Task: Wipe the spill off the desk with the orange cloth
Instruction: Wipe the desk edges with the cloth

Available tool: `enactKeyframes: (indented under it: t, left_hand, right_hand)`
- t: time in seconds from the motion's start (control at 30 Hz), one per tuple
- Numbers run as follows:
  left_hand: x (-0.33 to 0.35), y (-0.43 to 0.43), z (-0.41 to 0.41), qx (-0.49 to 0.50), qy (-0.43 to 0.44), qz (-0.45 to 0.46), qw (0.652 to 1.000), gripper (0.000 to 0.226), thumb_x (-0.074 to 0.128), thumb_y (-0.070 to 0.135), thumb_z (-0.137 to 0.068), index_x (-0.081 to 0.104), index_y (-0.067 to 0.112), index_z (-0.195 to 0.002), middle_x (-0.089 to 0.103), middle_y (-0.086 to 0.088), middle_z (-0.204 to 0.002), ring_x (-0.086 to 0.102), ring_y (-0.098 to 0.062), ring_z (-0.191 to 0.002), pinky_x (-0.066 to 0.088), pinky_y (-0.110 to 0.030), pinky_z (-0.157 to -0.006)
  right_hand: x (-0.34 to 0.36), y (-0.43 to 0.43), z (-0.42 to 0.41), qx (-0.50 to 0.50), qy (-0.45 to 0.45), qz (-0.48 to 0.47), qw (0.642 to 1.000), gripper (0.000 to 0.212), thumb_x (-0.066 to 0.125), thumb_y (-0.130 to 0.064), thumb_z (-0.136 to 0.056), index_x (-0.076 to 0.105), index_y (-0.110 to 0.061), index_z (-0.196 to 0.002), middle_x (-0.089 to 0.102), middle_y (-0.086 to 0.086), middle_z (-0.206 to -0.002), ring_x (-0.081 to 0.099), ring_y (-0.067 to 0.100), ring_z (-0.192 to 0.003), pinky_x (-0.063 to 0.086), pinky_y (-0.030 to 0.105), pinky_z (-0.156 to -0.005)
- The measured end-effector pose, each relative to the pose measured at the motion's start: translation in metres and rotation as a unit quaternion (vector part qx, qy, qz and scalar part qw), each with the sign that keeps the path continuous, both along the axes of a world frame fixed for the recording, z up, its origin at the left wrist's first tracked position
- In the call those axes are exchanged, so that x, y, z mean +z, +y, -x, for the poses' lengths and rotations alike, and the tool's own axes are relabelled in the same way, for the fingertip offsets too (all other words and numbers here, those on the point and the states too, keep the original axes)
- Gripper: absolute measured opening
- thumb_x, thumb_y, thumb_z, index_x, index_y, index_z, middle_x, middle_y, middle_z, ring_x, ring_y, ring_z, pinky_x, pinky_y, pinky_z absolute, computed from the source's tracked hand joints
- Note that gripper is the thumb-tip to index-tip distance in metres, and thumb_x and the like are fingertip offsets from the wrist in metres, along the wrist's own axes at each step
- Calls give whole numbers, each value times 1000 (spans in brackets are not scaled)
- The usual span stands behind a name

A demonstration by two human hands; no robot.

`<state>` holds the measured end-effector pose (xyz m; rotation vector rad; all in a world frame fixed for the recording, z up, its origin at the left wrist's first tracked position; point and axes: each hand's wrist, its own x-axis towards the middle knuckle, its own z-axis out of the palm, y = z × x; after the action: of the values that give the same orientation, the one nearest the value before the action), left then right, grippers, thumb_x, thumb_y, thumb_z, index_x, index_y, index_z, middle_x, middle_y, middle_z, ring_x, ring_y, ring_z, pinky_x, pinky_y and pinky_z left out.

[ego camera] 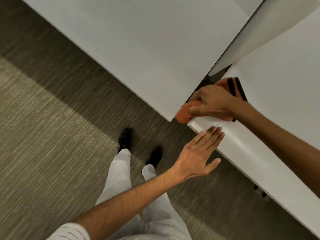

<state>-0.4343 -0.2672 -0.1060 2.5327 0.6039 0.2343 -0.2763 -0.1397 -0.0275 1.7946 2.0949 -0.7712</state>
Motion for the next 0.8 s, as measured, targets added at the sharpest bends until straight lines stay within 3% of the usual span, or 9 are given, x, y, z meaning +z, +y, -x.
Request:
enactKeyframes:
  t: [0.13, 0.2, 0.27, 0.37, 0.47, 0.6, 0.7, 0.8]
  left_hand:
    - [0, 2, 1, -2, 4, -9, 1000, 74, 35, 50, -100, 12, 10, -158, 4, -8, -167, -3, -17, -154, 0, -35, -126]
    - [0, 2, 1, 1, 0, -4, 1000, 74, 36, 48, -99, 13, 10, -158, 5, -8, -167, -2, -17, -154, 1, -35, -126]
    - [3, 2, 2, 1, -13, 16, 1000, 73, 40, 43, -98, 15, 11, -158, 9, -7, -166, 0, -16, -154, 4, -36, -126]
    - [5, 1, 3, -2, -14, 37, 999, 75, 47, 34, -90, 21, 10, -156, 20, -7, -164, 7, -17, -154, 5, -37, -126]
    - [7, 4, 3, -13, -5, 28, 1000, 78, 45, 30, -86, 18, 10, -157, 18, -9, -164, 7, -19, -154, 6, -40, -126]
    - [10, 5, 4, -9, 6, 16, 1000, 81, 44, 27, -85, 13, 9, -158, 7, -9, -166, -1, -17, -154, 2, -37, -126]
    - [9, 4, 4, -9, 11, 3, 1000, 83, 46, 27, -85, 12, 8, -158, 4, -9, -166, -2, -18, -154, 1, -37, -126]
    - [9, 3, 5, -2, 0, 6, 1000, 82, 48, 26, -84, 15, 8, -157, 8, -9, -166, 0, -17, -154, 3, -37, -126]
  right_hand:
    - [2, 28, -50, -77, -83, -37, 993, 50, 54, -58, -89, 71, -19, -115, 71, 7, -111, 57, 20, -87, 44, 34, -79]
    - [-1, 28, -47, -66, -96, -73, 991, 63, 44, -67, -83, 74, -18, -109, 73, 7, -107, 61, 24, -86, 45, 34, -78]
    - [-6, 12, -23, -35, -66, -91, 993, 72, 33, -72, -74, 76, -21, -101, 74, 2, -100, 64, 24, -83, 49, 37, -78]
    - [-9, -21, 23, 19, -41, -104, 994, 58, 38, -63, -79, 76, -25, -100, 73, -3, -92, 62, 20, -78, 49, 37, -77]
    - [-8, -21, 24, -12, -25, -79, 996, 55, 42, -62, -80, 76, -25, -102, 74, -4, -92, 63, 17, -78, 48, 36, -80]
    - [-7, 5, -21, -64, -38, -81, 994, 66, 38, -68, -77, 75, -20, -104, 74, 1, -96, 61, 18, -78, 50, 35, -76]
    - [-6, 17, -45, -89, -64, -108, 988, 80, 30, -74, -70, 75, -18, -105, 73, 4, -100, 59, 19, -80, 44, 33, -75]
    - [-7, 7, -34, -77, -14, -125, 989, 79, 30, -72, -72, 76, -15, -102, 73, 4, -97, 57, 17, -77, 37, 30, -73]
